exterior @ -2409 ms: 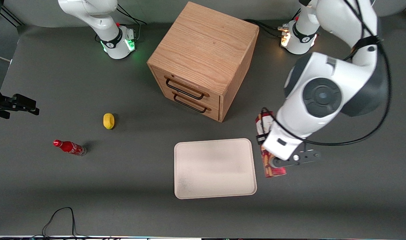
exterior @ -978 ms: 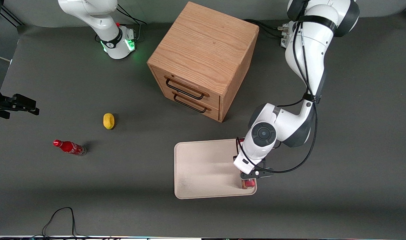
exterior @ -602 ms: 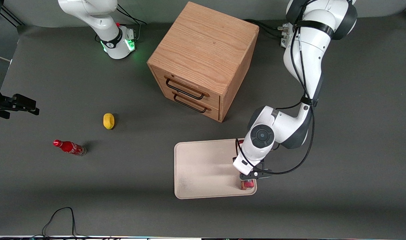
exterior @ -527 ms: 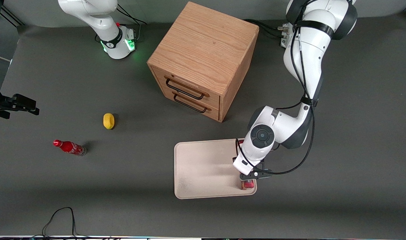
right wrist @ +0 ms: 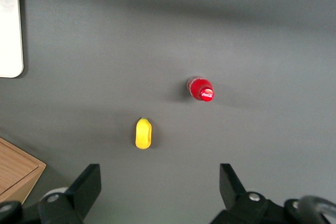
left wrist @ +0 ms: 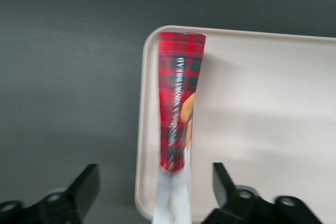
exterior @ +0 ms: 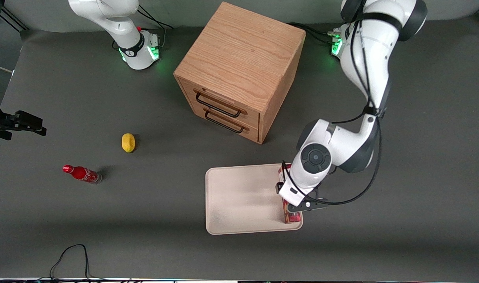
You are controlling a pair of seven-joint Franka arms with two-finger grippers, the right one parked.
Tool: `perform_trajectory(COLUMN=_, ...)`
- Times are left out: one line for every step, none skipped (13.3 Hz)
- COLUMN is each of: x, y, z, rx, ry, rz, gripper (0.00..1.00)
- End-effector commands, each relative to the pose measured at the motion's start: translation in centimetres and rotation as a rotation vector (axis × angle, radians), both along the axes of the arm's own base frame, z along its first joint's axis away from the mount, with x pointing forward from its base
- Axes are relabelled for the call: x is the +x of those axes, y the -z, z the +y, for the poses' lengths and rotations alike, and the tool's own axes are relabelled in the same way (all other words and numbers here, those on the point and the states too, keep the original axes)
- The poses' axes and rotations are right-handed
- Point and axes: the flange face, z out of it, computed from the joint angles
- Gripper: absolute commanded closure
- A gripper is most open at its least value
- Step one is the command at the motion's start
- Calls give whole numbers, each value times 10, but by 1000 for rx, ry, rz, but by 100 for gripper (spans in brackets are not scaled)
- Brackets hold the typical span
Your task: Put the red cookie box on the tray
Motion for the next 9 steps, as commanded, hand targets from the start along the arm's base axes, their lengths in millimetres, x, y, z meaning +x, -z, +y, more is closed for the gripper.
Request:
perform_trajectory(x=-33, y=-114, z=29, rx=41, ry=-16, rz=51, gripper=0)
perform_trajectory(x=-45, y=-143, z=44, rx=59, ry=-18, rz=81, gripper=0)
perform_trajectory(x=-55, y=-167, z=63, rx=67, ry=-3, rz=94, gripper=0)
perform_trajectory(x=-65, y=-184, z=81, rx=70, ry=16, rz=98, gripper=0)
perform_trajectory(x=-77, y=-197, z=109, rx=72, ry=22, rz=100, gripper=0)
perform_trajectory(x=-89, y=-211, z=135, rx=70, ry=46, rz=95, gripper=0)
perform_trajectory(x=-98, y=-223, z=162, rx=69, ry=63, rz=92, gripper=0)
perform_trajectory(x=-103, y=-231, z=189, rx=68, ry=72, rz=91, gripper=0)
perform_trajectory(x=-105, y=-237, z=219, rx=59, ry=82, rz=91, gripper=0)
